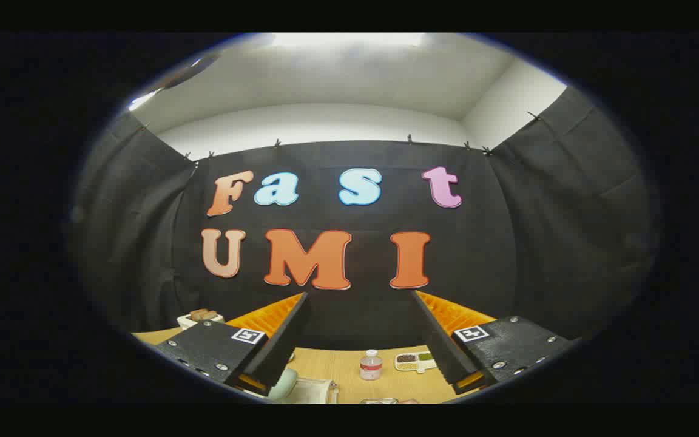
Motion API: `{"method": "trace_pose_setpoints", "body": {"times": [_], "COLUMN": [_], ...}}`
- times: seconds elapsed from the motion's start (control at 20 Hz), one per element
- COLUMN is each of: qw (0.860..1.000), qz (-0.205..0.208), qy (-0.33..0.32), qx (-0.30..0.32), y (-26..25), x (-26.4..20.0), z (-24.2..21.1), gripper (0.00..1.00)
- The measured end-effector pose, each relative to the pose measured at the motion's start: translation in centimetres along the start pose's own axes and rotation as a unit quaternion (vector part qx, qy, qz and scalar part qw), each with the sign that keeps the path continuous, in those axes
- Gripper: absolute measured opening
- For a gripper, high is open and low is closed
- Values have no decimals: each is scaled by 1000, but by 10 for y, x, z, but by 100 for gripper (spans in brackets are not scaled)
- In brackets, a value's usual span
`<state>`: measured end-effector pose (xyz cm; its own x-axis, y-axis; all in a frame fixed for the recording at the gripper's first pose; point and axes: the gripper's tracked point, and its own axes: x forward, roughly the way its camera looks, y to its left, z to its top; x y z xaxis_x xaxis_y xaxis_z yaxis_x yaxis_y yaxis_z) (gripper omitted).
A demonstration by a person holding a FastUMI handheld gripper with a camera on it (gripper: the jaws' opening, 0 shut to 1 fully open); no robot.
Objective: Take the plate from the dish rack, then take the spoon from the basket and place it into the plate.
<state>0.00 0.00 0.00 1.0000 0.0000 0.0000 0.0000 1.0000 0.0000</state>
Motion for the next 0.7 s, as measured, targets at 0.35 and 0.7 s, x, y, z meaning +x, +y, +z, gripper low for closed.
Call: {"method": "trace_pose_setpoints", "body": {"times": [0.35,0.7], "qw": [1000,999], "qz": [6,9], "qy": [25,44], "qx": [5,20], "y": [-6,-10], "x": [-6,-13], "z": [-13,-22], "gripper": [97,98]}}
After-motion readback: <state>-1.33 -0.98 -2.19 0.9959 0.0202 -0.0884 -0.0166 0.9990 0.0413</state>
